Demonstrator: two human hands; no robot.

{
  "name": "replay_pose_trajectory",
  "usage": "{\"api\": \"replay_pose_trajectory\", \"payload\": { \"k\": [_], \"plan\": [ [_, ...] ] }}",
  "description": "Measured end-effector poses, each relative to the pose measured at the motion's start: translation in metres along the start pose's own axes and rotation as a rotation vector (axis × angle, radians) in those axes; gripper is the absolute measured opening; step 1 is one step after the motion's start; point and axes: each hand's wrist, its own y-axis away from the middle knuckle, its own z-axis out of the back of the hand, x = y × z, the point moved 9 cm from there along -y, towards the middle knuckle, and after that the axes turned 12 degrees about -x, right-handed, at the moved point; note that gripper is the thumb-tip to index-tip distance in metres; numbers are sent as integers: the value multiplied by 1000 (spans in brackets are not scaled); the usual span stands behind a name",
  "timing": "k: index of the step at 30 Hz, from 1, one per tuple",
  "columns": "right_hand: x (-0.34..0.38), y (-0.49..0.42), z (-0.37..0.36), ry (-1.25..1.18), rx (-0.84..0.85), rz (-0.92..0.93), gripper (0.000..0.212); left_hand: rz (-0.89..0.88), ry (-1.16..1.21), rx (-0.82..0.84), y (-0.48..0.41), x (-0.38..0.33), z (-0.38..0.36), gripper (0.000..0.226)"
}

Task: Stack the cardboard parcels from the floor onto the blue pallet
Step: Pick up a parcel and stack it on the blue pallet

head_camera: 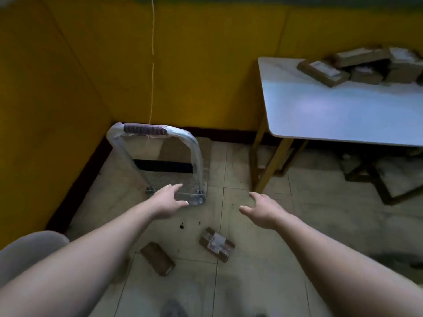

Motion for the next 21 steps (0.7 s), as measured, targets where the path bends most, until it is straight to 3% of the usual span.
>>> {"api": "replay_pose_trajectory", "payload": {
  "k": [6,11,16,21],
  "plan": [
    [-48,-63,-137,-77,160,-118,76,98,13,145,-68,59,-123,70],
    [-122,-138,-276,-180,213,-222,78,192,49,224,-143,110,-270,67],
    [-187,-204,-434,-380,266,-394,91,208,5,196,-223,160,-420,67],
    [-227,-242,-563,-580,264,-562,80,206,117,131,-287,196,-536,62]
  ]
}}
